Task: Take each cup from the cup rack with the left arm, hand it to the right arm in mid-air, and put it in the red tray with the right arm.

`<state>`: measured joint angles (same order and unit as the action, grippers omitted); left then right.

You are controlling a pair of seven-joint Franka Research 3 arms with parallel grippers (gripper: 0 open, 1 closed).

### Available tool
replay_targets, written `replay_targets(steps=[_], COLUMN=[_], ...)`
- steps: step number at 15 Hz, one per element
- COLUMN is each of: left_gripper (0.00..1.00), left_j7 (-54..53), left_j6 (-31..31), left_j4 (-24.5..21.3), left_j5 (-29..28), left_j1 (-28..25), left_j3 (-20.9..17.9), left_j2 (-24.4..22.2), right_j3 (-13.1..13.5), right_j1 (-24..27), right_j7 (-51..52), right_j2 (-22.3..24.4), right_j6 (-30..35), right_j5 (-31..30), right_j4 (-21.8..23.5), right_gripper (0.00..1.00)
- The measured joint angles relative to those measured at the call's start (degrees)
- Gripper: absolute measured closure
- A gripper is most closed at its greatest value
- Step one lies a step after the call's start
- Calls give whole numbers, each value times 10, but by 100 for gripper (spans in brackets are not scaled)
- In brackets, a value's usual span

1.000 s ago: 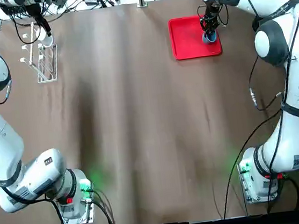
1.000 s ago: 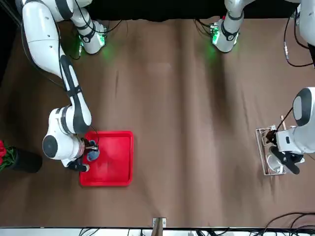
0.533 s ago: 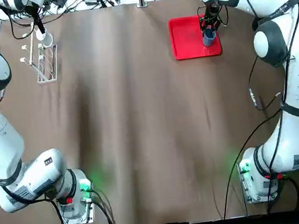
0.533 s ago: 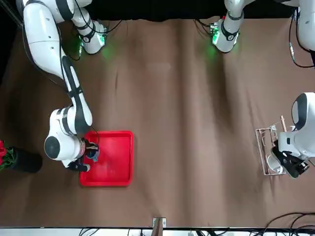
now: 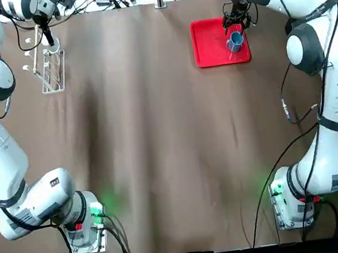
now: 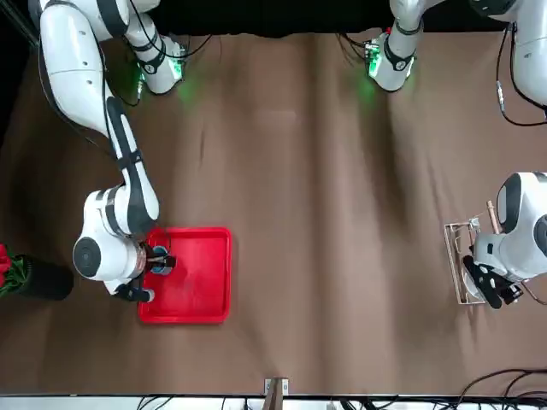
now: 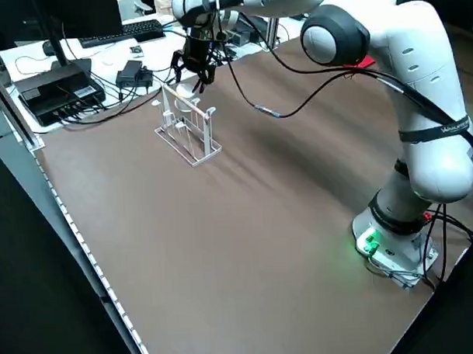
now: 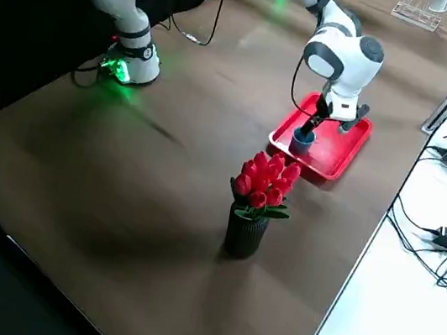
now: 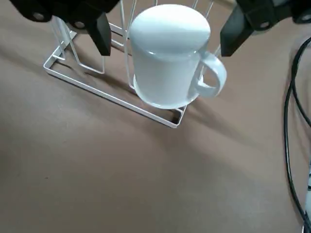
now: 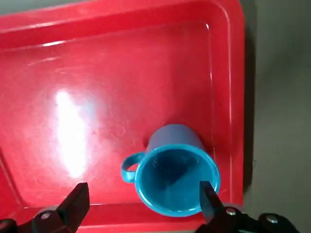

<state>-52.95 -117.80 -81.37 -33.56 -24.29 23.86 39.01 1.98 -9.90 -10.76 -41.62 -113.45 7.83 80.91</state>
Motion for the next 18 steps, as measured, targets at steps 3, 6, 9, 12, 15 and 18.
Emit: replay_targets(steps=[3,6,9,12,15,18], left_gripper=[1,1,1,1,11,26], left_j7=[0,0,-12,-24,-33,-34], left_j6=[0,0,0,-3,-9,-13], left_j4=[0,0,0,0,0,2], left_j5=[-4,-11,-11,-11,-11,-11], left_j1=[0,0,0,-1,-1,0], left_j3=[0,-1,-7,-11,-11,-11], left_j2=[3,5,7,11,14,14], right_j3=[0,1,2,2,-1,-3], right_j1=[-2,-2,-1,-3,-5,-12], right_j7=[0,0,0,0,0,0], right_j2=[5,29,78,130,170,203], right_j6=[16,36,93,110,140,156], right_j5=[0,0,0,0,0,0], right_j4=[-24,-43,-50,-51,-51,-51], right_gripper=[0,0,0,0,0,0])
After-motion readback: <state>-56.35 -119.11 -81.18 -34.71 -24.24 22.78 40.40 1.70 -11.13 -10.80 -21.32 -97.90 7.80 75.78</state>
